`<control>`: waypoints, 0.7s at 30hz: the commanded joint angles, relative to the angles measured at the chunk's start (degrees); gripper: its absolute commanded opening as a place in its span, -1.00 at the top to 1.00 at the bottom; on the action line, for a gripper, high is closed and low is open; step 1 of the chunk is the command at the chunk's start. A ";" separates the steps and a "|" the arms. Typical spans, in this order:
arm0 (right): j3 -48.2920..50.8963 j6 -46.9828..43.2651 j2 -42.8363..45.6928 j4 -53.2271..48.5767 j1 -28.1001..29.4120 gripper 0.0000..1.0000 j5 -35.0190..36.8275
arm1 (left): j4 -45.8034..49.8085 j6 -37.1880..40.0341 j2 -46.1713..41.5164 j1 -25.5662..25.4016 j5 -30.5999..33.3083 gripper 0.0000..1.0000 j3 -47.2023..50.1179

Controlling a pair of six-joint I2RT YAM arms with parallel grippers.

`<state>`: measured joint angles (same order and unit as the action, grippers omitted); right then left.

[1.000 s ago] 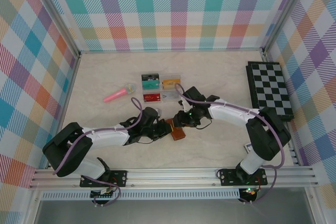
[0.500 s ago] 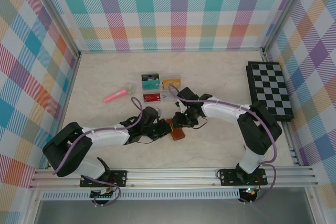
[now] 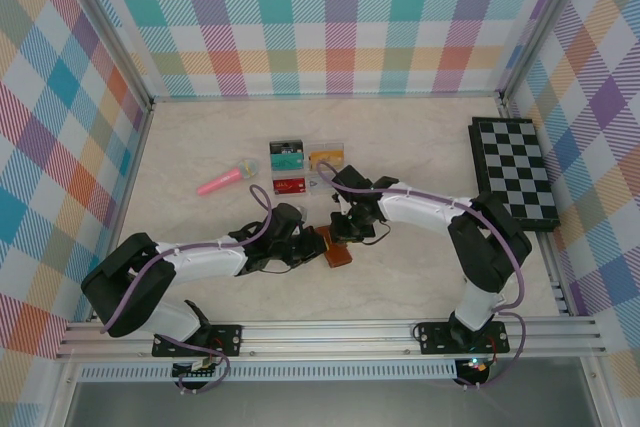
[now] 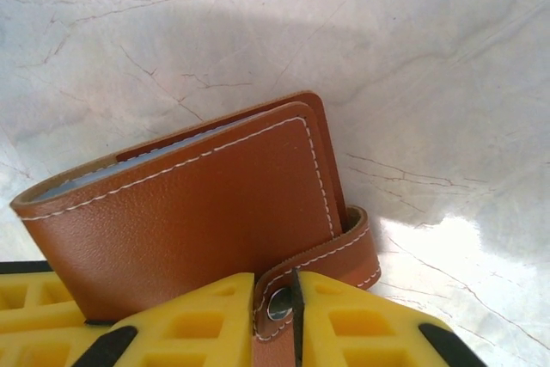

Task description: Take the credit cards out of the card holder

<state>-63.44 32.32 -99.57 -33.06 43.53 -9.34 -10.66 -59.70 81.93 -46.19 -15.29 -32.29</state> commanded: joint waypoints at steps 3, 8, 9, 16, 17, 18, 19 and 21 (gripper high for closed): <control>-0.06 3.74 -0.37 -7.71 -0.62 0.80 10.70 | 5.24 0.91 -2.37 0.75 3.36 1.00 -1.46; 1.05 5.91 1.10 -8.66 -2.21 0.86 13.73 | 6.62 0.21 -3.05 0.76 4.45 1.00 -0.66; 1.49 5.50 1.34 -7.99 -2.41 0.85 13.37 | 7.11 0.20 -2.96 0.70 4.60 1.00 -0.82; 2.04 0.53 2.23 -0.47 -2.48 0.30 3.36 | 10.15 0.55 -0.61 0.71 2.98 1.00 -3.97; 1.73 0.34 1.99 -0.05 -2.47 0.26 3.02 | 10.53 0.57 -0.28 0.75 2.83 1.00 -4.35; 1.32 0.21 1.65 0.10 -2.50 0.25 3.16 | 11.28 0.36 0.01 0.75 2.81 1.00 -4.74; 0.78 -0.12 1.14 -0.11 -2.57 0.25 3.56 | 12.43 0.14 0.32 0.74 2.91 1.00 -5.32; -0.13 -0.79 0.26 -0.21 -2.57 0.25 3.72 | 15.43 -0.24 1.07 0.74 3.07 0.99 -6.85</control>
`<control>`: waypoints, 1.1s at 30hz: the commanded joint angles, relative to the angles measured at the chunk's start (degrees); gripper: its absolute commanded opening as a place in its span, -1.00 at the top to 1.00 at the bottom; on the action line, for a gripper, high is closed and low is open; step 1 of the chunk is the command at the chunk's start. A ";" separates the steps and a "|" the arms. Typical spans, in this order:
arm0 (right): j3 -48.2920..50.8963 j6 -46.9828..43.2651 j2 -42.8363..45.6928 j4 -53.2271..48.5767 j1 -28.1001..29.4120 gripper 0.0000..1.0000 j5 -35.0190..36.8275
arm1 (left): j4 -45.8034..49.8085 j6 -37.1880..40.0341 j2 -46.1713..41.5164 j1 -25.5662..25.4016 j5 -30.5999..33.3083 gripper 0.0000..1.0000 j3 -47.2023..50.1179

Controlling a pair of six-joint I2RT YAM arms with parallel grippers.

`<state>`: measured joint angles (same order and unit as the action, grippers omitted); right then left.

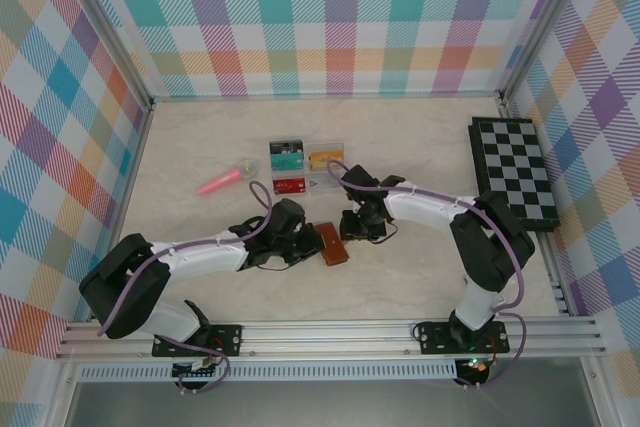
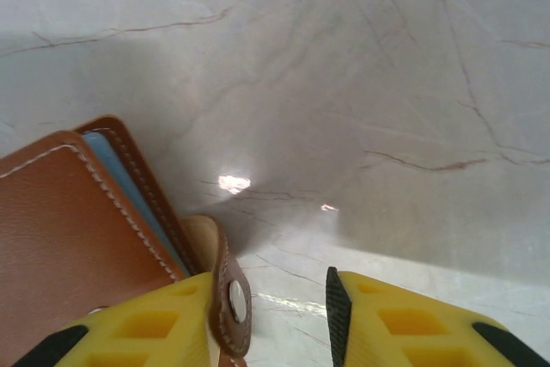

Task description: Take the credit cards out of the card holder

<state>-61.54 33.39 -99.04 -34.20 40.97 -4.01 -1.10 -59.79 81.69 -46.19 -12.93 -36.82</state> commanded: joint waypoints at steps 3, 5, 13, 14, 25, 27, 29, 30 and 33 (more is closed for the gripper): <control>-2.77 -2.85 -1.14 1.01 -0.20 0.27 -2.10 | 7.11 -0.90 1.63 0.73 0.84 0.92 -3.29; -2.97 -3.73 -1.23 1.66 -0.34 0.30 -2.56 | 8.19 -1.20 1.80 0.71 1.22 0.85 -3.82; -3.24 -6.91 -3.20 1.08 -0.80 0.57 -2.77 | 11.97 -0.31 0.51 0.83 2.12 0.44 -4.86; -2.68 -7.01 -2.88 1.29 -0.79 0.58 -2.87 | 12.24 0.12 0.35 0.93 2.27 0.35 -5.09; -1.62 -8.67 4.77 2.46 -0.81 0.93 -1.79 | 17.53 6.55 -1.65 7.32 4.08 -0.65 -7.67; -2.53 -8.60 5.72 2.29 -0.80 0.93 -2.67 | 21.30 9.28 -2.71 9.46 5.18 -0.81 -8.79; -3.81 -8.38 5.83 1.93 -0.80 0.93 -4.69 | 23.72 11.46 -3.94 11.51 6.43 -0.90 -9.23; -4.54 -8.35 5.60 1.81 -0.76 0.93 -6.05 | 24.69 12.29 -4.69 12.64 7.16 -0.96 -9.05; -7.01 -8.21 4.79 1.39 -0.72 0.93 -9.87 | 26.12 14.02 -7.59 15.87 8.52 -1.00 -7.54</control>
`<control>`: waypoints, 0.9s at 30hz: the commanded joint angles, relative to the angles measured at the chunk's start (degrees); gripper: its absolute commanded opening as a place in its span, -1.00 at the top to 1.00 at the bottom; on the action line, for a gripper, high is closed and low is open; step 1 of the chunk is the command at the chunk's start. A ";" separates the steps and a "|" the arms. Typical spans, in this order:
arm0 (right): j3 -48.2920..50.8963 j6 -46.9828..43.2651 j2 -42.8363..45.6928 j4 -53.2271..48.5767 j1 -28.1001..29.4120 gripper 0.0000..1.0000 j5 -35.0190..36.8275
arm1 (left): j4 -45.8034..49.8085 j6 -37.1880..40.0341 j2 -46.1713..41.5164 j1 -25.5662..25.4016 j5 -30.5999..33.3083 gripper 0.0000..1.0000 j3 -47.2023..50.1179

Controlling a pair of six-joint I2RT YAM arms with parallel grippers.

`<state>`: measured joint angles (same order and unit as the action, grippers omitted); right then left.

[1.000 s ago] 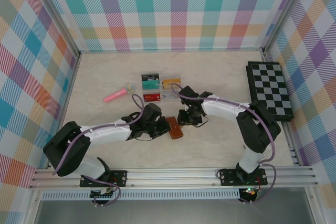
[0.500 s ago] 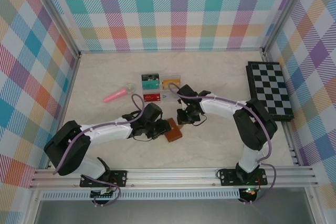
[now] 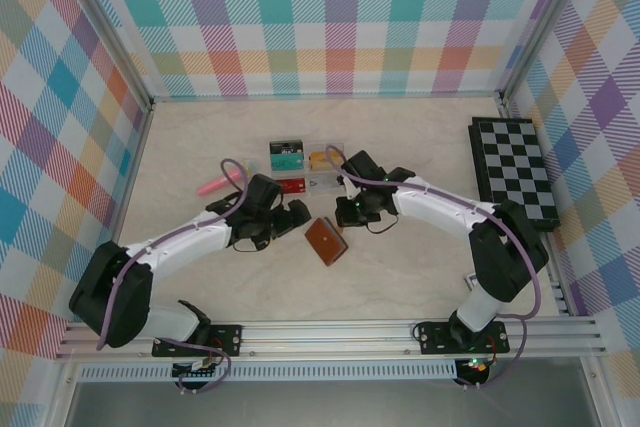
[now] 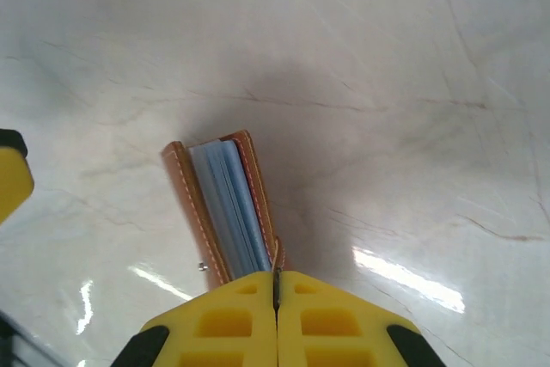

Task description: Take the credit cards out of the card holder

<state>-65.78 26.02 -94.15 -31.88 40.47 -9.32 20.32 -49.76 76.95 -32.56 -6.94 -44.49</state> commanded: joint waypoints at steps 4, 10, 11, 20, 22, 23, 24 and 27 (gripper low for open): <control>-5.58 0.98 -0.96 0.72 0.00 0.93 -9.34 | 7.19 5.00 -6.50 6.08 3.66 -1.00 2.19; -9.72 4.68 -3.94 2.93 2.36 0.93 -10.96 | 11.70 5.17 -12.36 9.71 4.48 -1.00 4.97; -10.19 5.24 -4.31 3.26 2.67 0.93 -10.92 | 12.46 5.04 -13.36 10.08 4.83 -1.00 5.34; -14.52 6.04 -7.64 0.41 5.41 0.94 -4.58 | 13.34 3.18 -20.17 11.02 5.83 -1.00 7.83; -14.12 6.60 -7.50 -0.47 5.41 0.94 -2.93 | 12.22 3.15 -20.62 11.03 3.47 -1.00 8.31; -13.83 6.74 -7.38 -0.96 5.37 0.95 -1.82 | 11.49 3.00 -20.91 11.02 2.14 -1.00 8.62; -13.59 6.98 -7.24 -1.47 5.41 0.95 -0.59 | 10.79 3.00 -21.11 11.07 0.85 -1.00 8.88; -12.22 8.54 -6.71 -2.66 4.49 0.95 1.88 | 8.89 3.02 -21.52 11.02 -2.74 -1.00 9.50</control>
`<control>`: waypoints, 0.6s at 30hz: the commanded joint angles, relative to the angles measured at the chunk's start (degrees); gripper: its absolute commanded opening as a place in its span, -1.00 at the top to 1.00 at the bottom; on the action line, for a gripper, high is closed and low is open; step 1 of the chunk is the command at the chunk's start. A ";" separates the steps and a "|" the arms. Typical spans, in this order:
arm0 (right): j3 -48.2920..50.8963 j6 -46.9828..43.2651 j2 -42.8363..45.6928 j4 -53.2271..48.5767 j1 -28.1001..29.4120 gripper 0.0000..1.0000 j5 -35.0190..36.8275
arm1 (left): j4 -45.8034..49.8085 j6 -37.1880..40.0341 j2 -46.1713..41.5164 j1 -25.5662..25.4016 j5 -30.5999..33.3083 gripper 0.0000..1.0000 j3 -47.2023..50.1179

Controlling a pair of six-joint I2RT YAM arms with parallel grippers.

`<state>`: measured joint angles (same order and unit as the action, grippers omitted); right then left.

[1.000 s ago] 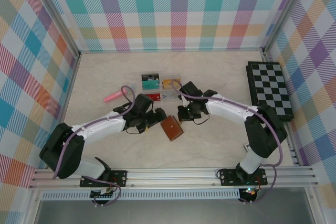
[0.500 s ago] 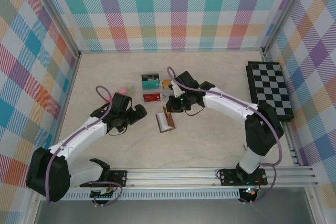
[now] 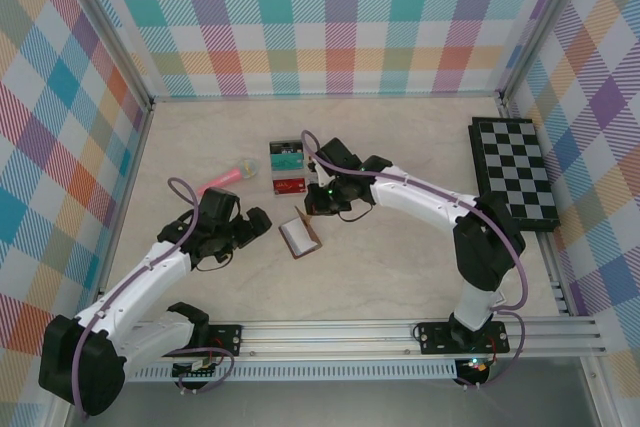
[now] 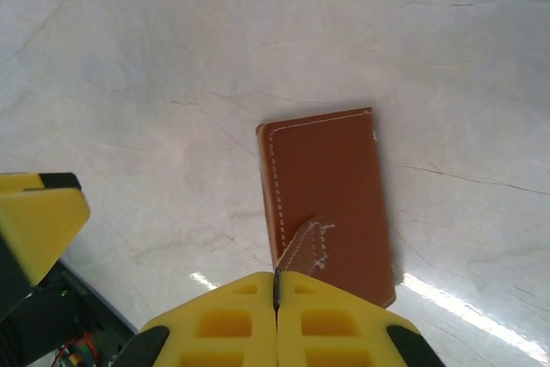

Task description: Take the credit cards out of the card holder

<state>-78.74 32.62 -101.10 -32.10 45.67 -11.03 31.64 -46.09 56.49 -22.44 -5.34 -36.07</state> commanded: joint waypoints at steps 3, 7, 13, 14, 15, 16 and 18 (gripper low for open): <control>3.84 4.35 1.61 -2.87 -2.42 0.95 5.15 | -4.71 -0.64 -1.23 0.90 -7.34 -1.00 1.94; 9.19 5.76 4.42 -2.60 -4.67 0.94 6.04 | -8.56 -1.47 -0.79 0.90 -11.27 -1.00 3.76; 14.97 5.74 5.78 -2.35 -6.63 0.94 6.20 | -13.74 -2.89 0.85 -0.26 -16.18 -1.00 5.13; 15.56 5.90 5.66 -2.14 -6.85 0.94 6.06 | -14.22 -3.06 1.12 -0.51 -16.19 -1.00 5.22; 16.25 6.09 5.40 -1.84 -7.14 0.94 5.97 | -14.93 -3.51 1.59 -0.88 -16.47 -0.99 5.31; 16.63 6.22 4.97 -1.51 -7.38 0.94 5.94 | -15.13 -3.94 2.18 -1.19 -16.95 -0.97 5.47; 17.04 6.39 4.06 -1.15 -7.76 0.94 5.55 | -18.60 -4.79 3.63 -2.09 -18.04 -0.91 5.50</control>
<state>-62.41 37.95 -96.79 -33.47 38.44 -5.21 18.02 -49.23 58.65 -23.46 -20.40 -31.42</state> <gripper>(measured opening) 0.053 0.963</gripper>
